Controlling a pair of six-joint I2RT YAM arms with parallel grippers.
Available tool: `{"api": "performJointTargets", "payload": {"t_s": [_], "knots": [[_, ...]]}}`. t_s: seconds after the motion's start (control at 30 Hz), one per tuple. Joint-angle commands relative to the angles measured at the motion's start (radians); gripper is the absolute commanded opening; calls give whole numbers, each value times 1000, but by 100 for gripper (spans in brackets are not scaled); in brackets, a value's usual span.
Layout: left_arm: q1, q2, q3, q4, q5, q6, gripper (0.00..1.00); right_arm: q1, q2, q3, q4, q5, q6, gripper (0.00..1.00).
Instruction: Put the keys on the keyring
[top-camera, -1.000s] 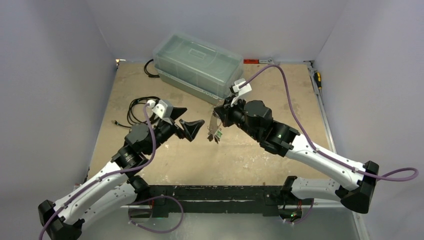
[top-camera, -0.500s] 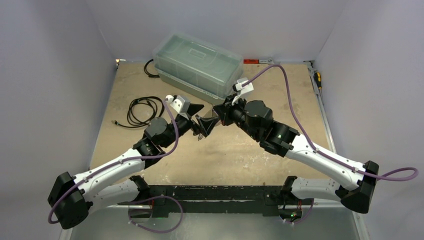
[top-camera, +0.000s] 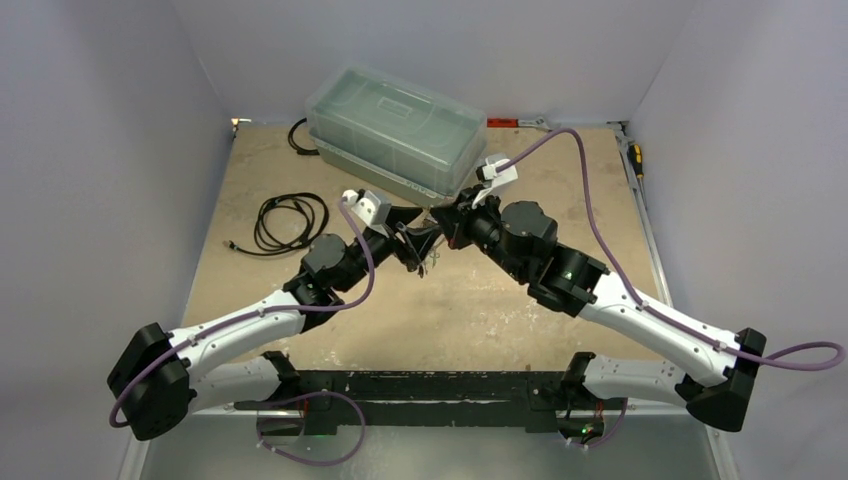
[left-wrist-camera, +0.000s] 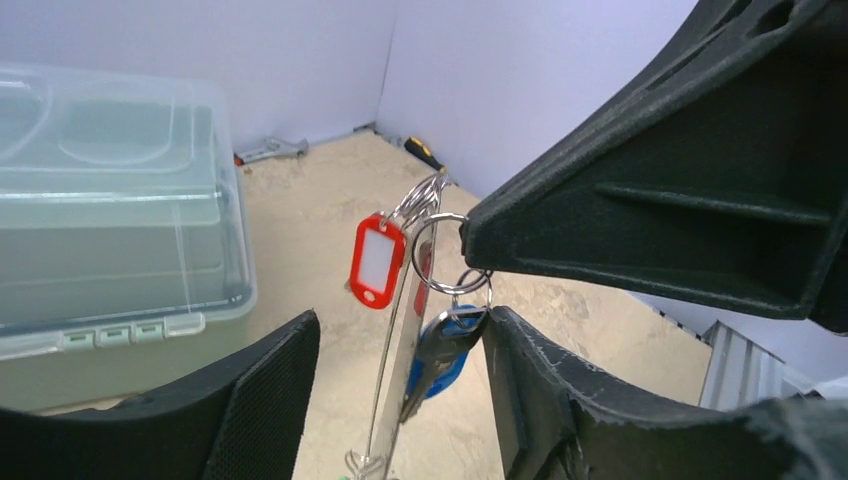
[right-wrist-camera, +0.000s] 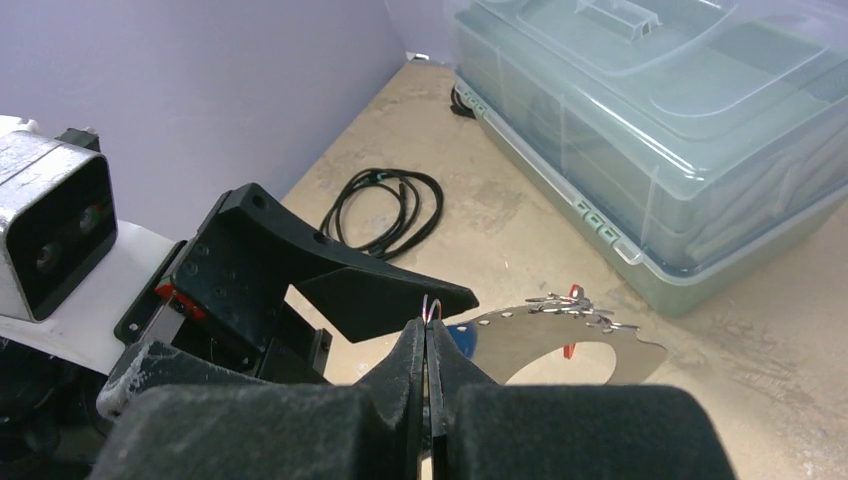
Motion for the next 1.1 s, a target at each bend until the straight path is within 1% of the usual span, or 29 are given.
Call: {"api": "performJointTargets", "payload": {"t_s": [0.0,0.13,0.2,0.4,0.53,0.57,0.6,0.63,0.67,0.7,0.73,0.77,0.83,0.87,0.93,0.97,1.0,1.07], "knots": [[-5,12,-5,133,-36,9,58,-1,-42,12,85,-1,19,0],[-5,21,-25,197,-35,9,56,-1,-47,9,86,-11,24,0],[-5,32,-21,202,-34,9,56,0,-48,8,87,-14,25,0],[-6,57,-23,225,-37,10,43,-1,-51,3,92,-23,27,0],[-5,64,-16,223,-49,10,29,-1,-48,-3,91,-27,33,0],[-5,63,-16,225,-47,10,28,-1,-48,-6,92,-25,35,0],[-5,62,-16,228,-45,11,28,0,-51,-12,91,-23,36,0],[-5,61,-16,230,-43,9,33,-1,-51,-17,92,-22,37,0],[-5,61,-16,232,-40,3,42,-1,-52,-18,113,-20,37,0],[-5,60,-16,231,-35,-3,55,-1,-52,-19,119,-19,35,0],[-6,59,-18,231,-29,-7,65,-1,-50,-19,123,-15,33,0],[-6,60,-19,229,-22,-11,73,0,-50,-20,129,-12,31,0],[-8,59,-20,223,-15,-14,83,-1,-48,-19,136,0,23,0],[-8,59,-21,221,7,-15,86,-1,-46,-18,139,5,20,0],[-10,58,-22,223,17,-23,86,-1,-41,-16,142,8,16,0],[-11,59,-24,229,22,-24,84,0,-39,-17,146,5,16,0],[-12,58,-27,238,25,-26,80,0,-38,-17,146,1,18,0],[-11,56,-27,246,25,-24,67,0,-36,-20,148,-4,22,0]]}}
